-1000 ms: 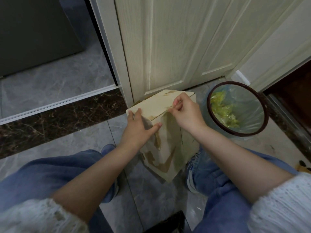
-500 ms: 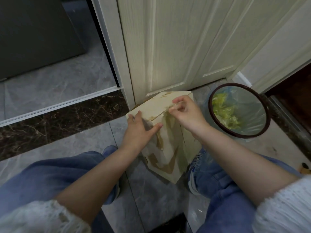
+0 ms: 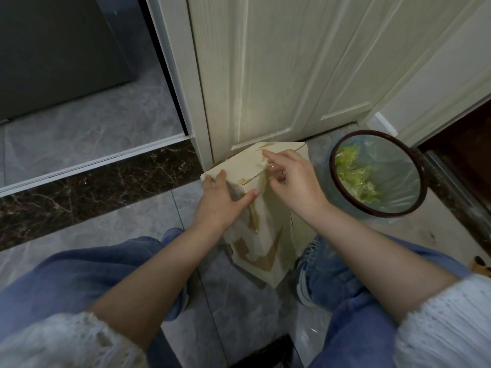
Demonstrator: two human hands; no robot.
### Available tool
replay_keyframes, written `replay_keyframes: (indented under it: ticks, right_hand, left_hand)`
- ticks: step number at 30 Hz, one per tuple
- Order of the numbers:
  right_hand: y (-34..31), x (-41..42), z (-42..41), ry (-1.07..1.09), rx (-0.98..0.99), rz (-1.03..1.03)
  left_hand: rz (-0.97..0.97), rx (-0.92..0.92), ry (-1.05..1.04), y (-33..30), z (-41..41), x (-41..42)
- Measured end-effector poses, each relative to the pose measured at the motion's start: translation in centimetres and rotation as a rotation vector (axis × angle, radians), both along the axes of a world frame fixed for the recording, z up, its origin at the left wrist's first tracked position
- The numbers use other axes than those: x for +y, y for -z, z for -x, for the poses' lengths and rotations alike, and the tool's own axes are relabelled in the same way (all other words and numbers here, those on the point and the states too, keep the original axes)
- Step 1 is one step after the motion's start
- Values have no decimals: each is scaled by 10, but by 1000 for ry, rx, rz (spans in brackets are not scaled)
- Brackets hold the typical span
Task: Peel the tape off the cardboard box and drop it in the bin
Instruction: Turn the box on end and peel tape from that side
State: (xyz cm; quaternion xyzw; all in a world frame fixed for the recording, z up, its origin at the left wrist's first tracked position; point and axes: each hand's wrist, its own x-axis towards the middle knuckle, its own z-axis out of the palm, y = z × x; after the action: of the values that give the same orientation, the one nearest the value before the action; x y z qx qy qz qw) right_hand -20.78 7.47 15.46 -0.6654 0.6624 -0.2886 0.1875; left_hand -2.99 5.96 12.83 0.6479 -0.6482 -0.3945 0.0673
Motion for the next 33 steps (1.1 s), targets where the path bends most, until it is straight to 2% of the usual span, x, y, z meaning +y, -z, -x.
replay_keyframes:
  ticks: [5,9,18,26,30,33]
  right_hand:
    - [3,-2,2,101,-94,-76]
    - [3,-8,10,214,-157,-132]
    - [-1,-9,15,314,-236,-250]
    - [-1,-5,13,322,-325,-311]
    - [3,-5,14,332,-453,-369]
    - [7,-6,12,283,-426,-364]
  left_hand:
    - [-1,35,22,0,-1,2]
    - [66,-43,61,1,-2,2]
    - [103,-25,68,17,0,8]
    - [91,43,53,17,-7,8]
    - [68,25,48,17,-9,12]
    - [14,47,13,19,-11,12]
